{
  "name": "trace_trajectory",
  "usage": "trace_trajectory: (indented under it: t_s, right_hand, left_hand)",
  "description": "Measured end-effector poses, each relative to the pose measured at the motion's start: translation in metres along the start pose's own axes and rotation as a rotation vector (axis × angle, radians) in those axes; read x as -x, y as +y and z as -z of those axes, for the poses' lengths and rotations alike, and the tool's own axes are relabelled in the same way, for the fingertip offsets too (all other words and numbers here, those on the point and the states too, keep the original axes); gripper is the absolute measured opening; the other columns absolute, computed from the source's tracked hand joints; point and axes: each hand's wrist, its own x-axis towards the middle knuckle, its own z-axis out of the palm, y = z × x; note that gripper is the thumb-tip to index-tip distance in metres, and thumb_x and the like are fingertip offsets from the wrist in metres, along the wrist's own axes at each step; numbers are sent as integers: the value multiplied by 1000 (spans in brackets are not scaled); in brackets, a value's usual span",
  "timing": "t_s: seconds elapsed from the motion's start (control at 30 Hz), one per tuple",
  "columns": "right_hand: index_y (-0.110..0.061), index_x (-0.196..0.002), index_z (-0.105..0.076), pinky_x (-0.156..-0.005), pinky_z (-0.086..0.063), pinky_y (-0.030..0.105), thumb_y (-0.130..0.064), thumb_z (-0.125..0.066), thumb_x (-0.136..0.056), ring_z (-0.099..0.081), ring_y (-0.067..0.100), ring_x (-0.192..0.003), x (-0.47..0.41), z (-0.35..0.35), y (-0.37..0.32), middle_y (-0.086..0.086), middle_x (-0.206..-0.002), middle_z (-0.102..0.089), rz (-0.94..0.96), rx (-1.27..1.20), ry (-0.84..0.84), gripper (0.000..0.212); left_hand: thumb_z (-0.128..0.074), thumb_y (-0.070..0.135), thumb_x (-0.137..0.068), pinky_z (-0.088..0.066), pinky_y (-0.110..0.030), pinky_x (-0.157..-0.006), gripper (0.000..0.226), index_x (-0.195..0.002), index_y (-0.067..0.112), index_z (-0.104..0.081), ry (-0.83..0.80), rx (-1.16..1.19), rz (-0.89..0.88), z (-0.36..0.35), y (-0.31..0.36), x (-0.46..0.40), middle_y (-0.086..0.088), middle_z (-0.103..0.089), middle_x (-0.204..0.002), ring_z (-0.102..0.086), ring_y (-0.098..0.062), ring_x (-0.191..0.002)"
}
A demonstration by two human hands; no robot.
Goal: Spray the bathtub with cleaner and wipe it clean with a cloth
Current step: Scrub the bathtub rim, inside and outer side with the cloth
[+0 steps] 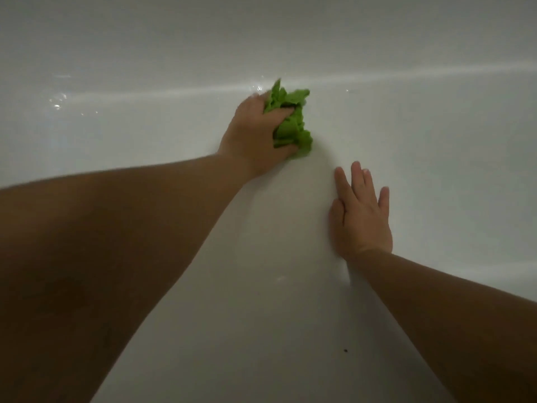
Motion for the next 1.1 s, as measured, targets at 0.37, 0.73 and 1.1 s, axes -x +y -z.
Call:
trace_trajectory:
  t_s: [0.37, 0.73, 1.1]
  right_hand:
    - [-34, -161, 18, -126, 7, 54, -60, -2, -104, 23, 22, -156, 32, 14, 54, 1, -169, 25, -129, 129, -99, 66]
    - [-30, -160, 21, -125, 9, 56, -70, -5, -100, 25, 26, -155, 16, 13, 55, 4, -168, 27, -78, 178, -96, 77]
    - [-29, -161, 19, -126, 5, 57, -71, -6, -99, 23, 25, -156, 12, 13, 56, 2, -169, 26, -42, 172, -87, 79]
  left_hand:
    - [-67, 70, -86, -33, -48, -120, 68, -143, 32, -60, -349, 17, -299, -31, 40, 176, -14, -44, -157, -41, -39, -144]
    - [-63, 75, -76, -37, -48, -115, 84, -150, 42, -43, -106, -72, 62, 13, 1, -10, -15, -37, -148, -38, -38, -137]
    - [-64, 72, -83, -30, -47, -122, 75, -146, 33, -55, -194, -23, -83, -33, 59, 95, -19, -41, -155, -36, -43, -142]
